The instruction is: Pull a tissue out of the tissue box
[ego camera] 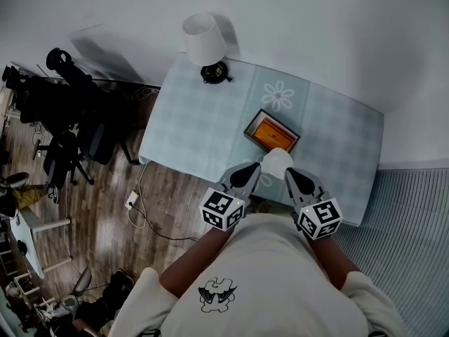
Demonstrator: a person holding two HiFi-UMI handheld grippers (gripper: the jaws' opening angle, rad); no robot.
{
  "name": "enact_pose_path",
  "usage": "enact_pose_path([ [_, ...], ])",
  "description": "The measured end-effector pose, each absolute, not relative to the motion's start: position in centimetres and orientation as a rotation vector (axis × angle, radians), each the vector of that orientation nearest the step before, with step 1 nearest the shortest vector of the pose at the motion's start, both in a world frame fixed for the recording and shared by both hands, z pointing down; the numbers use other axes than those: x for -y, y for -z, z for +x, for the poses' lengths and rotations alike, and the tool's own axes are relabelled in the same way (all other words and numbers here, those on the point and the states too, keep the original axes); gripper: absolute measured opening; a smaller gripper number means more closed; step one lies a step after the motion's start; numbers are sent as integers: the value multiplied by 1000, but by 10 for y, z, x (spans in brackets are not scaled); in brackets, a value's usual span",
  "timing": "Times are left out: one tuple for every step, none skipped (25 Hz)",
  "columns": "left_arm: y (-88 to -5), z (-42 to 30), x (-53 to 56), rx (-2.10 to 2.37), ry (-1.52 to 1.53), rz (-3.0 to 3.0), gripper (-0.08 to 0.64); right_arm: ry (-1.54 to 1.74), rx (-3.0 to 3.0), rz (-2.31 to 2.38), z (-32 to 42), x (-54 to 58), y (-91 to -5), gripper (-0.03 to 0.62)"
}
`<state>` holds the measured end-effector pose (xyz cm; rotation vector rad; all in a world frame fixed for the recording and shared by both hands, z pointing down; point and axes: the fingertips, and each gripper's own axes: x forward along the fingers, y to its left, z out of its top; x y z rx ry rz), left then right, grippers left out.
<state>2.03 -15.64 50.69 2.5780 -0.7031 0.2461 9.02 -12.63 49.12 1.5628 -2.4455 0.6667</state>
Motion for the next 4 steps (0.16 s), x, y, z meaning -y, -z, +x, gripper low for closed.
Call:
enact_pose_path([
  [-507,21,157,702,-247,2578,6,-669,2445,1564,91,127,-492,12],
  [-508,21,157,702,-247,2577,6,-671,2443,1565,91,127,-492,12],
  [-508,22,158,701,-246,2576,6,-674,2442,1566,92,127,-493,12],
  [-508,23,159,700,-246,2576,6,-676,2441,1567,93,128,-493,12],
])
